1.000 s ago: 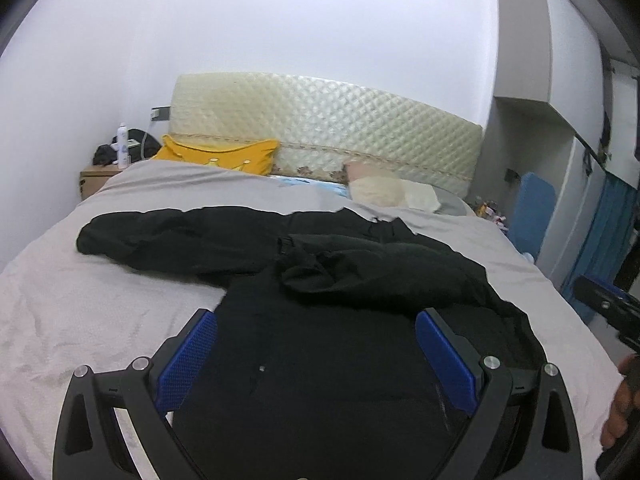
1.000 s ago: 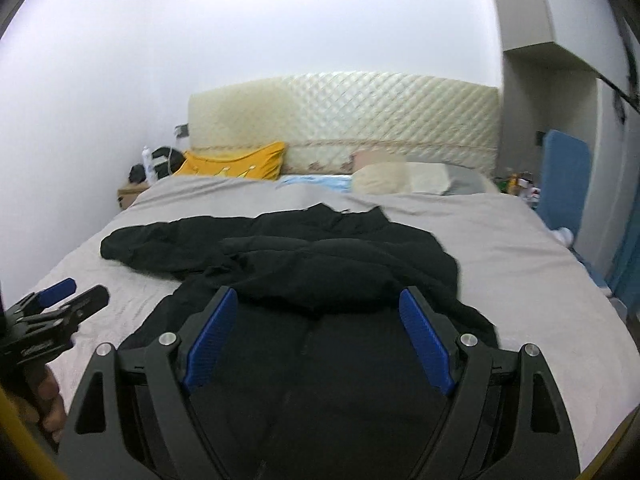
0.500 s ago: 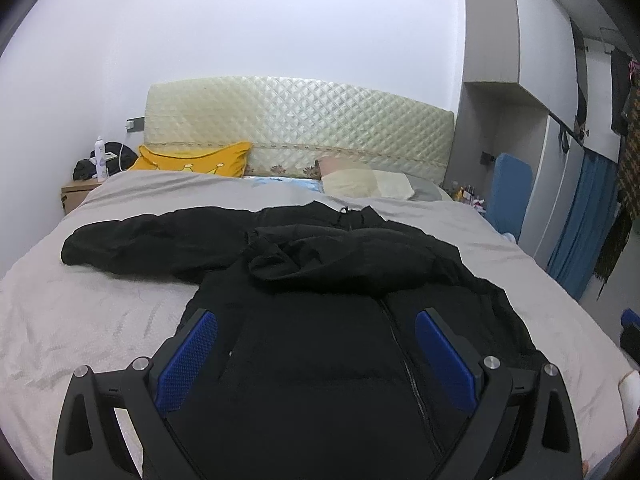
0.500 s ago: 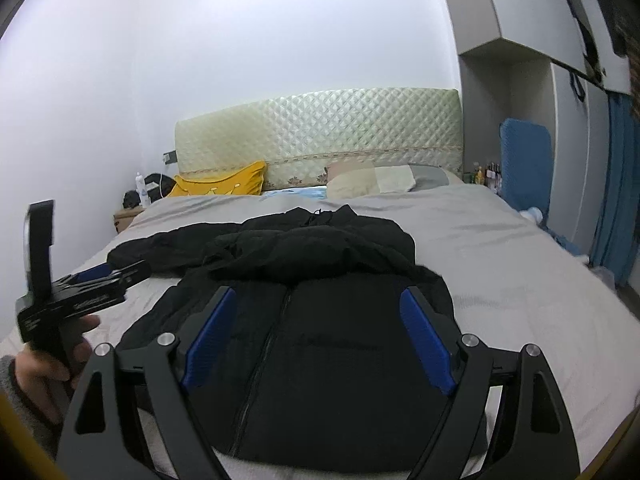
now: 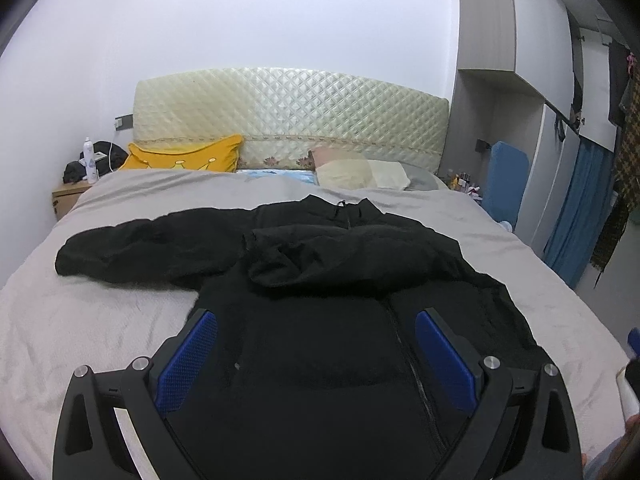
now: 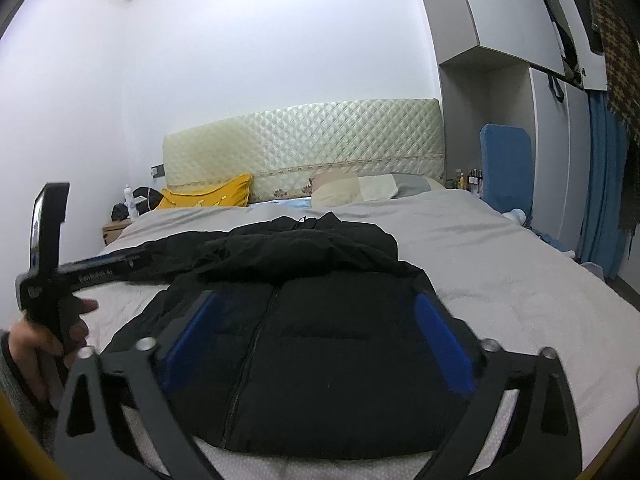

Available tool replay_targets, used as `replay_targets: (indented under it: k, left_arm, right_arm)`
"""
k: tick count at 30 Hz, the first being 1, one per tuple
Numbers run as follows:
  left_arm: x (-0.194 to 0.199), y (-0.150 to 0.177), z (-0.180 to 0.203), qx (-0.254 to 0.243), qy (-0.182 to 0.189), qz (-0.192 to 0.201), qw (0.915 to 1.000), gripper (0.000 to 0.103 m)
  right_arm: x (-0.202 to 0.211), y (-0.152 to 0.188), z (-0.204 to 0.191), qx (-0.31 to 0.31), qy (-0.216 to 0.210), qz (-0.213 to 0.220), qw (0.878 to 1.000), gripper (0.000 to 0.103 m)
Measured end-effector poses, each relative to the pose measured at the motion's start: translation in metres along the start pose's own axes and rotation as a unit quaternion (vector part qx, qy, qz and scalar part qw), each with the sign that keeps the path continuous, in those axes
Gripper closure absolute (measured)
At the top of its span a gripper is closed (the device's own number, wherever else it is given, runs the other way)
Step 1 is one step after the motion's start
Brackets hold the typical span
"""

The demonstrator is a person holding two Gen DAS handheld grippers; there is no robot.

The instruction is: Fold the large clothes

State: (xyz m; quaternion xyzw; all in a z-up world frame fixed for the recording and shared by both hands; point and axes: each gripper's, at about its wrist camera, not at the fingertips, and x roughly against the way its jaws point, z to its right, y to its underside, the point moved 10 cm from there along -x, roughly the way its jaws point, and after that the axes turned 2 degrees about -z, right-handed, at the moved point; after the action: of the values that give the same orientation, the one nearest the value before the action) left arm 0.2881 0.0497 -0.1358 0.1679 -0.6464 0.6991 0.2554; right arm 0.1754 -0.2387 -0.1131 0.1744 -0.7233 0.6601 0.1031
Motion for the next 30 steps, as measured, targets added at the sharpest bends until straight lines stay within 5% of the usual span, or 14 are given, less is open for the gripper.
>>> replay_targets:
  k: [10,17,30]
  left_arm:
    - [0.013,-0.106,-0.098,0.016,-0.016,0.016,0.9996,0.002]
    - [0.003,-0.142,-0.199,0.035,-0.075,0.009,0.9965,0.002]
    - [-0.092,-0.057,-0.361,0.185,-0.079,-0.062,0.9776,0.002]
  right_arm:
    - [-0.010,0.007,0.005,-0.002,0.004,-0.011,1.000,0.000]
    - [-0.020,0.007,0.010,-0.009,0.023,-0.008,1.000,0.000]
    - [-0.059,0.032,-0.017,0.020,0.049,-0.065,0.997,0.000]
